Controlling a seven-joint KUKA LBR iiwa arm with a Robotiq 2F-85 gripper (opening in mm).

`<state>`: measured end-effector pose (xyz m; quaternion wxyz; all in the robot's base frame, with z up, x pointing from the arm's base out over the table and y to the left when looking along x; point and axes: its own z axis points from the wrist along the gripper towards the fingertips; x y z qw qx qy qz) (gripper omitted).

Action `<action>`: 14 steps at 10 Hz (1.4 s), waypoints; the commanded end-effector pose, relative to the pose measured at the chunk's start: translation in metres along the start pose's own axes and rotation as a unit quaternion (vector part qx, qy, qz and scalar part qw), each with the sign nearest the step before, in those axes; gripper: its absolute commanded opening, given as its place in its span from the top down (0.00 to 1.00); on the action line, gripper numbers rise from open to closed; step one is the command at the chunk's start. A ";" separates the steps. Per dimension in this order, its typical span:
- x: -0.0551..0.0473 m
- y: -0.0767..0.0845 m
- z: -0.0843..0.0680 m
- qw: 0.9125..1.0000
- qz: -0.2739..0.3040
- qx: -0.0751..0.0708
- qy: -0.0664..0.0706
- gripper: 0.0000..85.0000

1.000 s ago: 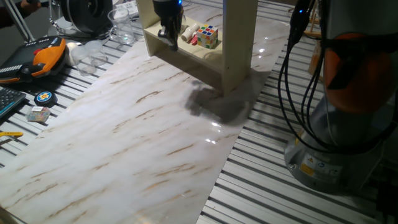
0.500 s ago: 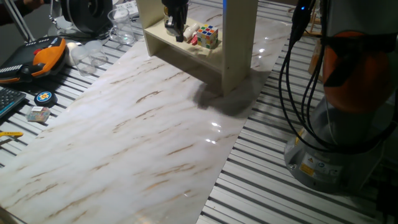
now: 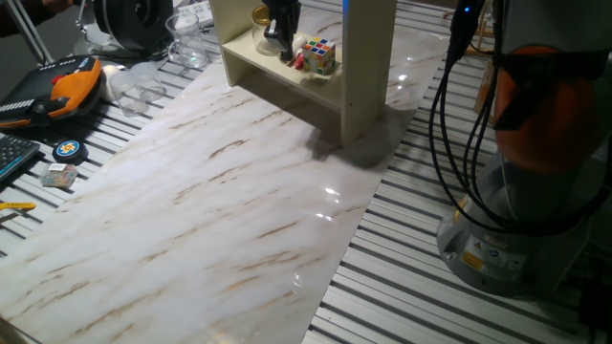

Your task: Take the object down from the shelf

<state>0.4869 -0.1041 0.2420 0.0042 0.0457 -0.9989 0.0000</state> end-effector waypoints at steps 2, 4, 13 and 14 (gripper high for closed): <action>0.004 -0.011 0.002 1.000 0.006 -0.005 0.002 1.00; 0.007 -0.023 0.002 1.000 0.007 -0.021 0.005 1.00; 0.022 -0.033 -0.002 1.000 0.021 -0.007 -0.004 1.00; 0.022 -0.033 -0.002 1.000 0.022 -0.005 -0.004 1.00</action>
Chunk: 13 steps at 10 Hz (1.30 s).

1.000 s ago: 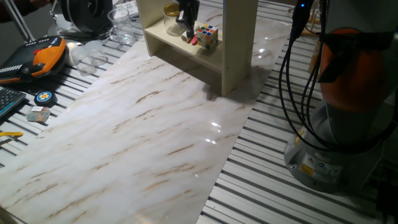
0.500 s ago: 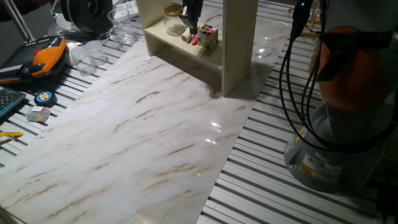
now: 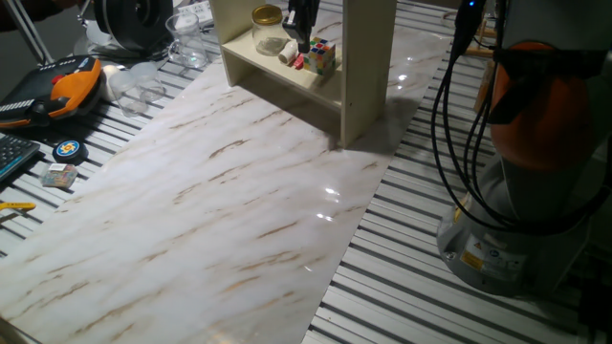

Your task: Take the object down from the shelf

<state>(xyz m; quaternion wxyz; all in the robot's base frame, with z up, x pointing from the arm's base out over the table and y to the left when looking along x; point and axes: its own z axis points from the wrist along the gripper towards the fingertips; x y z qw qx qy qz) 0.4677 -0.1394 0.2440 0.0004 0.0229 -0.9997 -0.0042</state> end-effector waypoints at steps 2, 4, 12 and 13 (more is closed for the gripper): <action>0.000 0.000 0.000 1.000 0.005 -0.002 0.002 1.00; 0.000 0.000 0.000 1.000 0.026 -0.007 0.010 1.00; -0.013 0.003 0.009 0.999 0.047 0.007 0.001 1.00; -0.014 0.002 0.013 0.999 0.047 0.007 -0.001 1.00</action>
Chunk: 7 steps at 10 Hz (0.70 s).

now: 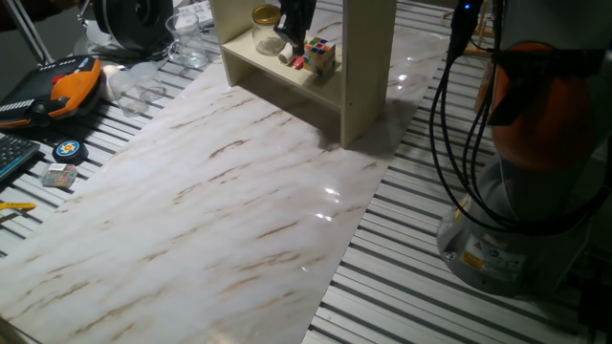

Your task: Take the object down from the shelf

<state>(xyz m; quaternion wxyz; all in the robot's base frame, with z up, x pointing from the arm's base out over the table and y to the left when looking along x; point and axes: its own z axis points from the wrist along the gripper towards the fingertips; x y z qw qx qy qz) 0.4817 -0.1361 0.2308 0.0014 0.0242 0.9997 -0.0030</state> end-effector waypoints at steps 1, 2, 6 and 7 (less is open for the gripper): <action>-0.001 0.000 0.001 1.000 -0.001 0.001 -0.005 1.00; -0.001 0.000 0.001 1.000 -0.002 0.000 -0.007 1.00; -0.001 0.000 0.001 0.999 0.015 -0.034 0.015 1.00; -0.001 0.000 0.001 1.000 0.023 -0.018 0.012 1.00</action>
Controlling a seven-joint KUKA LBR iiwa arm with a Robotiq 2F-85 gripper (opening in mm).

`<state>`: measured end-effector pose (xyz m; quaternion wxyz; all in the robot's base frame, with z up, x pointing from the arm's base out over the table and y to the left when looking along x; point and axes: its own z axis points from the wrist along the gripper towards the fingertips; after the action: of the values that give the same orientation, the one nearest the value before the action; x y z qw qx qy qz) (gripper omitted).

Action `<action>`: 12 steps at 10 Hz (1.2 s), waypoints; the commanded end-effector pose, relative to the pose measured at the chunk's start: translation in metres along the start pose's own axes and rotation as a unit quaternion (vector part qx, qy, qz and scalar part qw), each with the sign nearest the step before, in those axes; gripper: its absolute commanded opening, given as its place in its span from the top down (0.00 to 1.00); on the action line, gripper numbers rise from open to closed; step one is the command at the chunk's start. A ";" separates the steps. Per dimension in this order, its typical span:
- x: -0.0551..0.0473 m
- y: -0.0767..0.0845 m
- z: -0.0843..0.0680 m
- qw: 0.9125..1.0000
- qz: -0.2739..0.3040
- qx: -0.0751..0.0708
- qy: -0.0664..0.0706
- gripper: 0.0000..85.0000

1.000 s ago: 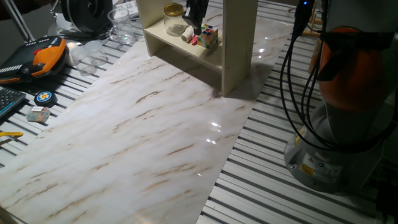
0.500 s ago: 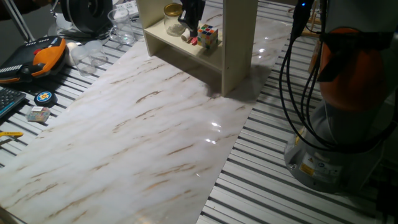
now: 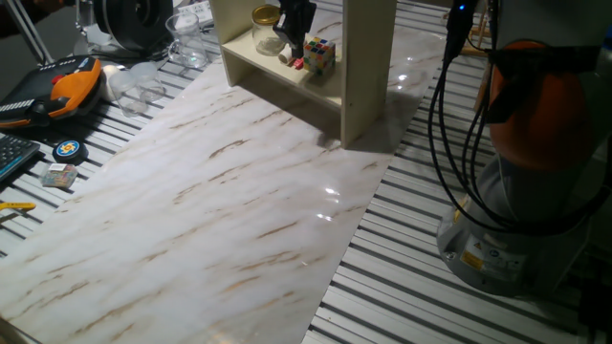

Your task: Take the object down from the shelf

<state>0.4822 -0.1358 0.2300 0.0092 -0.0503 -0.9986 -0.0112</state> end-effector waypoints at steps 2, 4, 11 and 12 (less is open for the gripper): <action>0.000 0.000 0.000 0.999 0.006 0.032 -0.009 1.00; 0.000 0.000 0.000 1.000 0.011 0.027 0.000 1.00; 0.002 -0.003 0.000 1.000 -0.003 0.028 0.000 1.00; 0.004 -0.005 0.000 1.000 -0.003 0.027 -0.001 1.00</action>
<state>0.4782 -0.1402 0.2303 0.0092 -0.0466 -0.9987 0.0158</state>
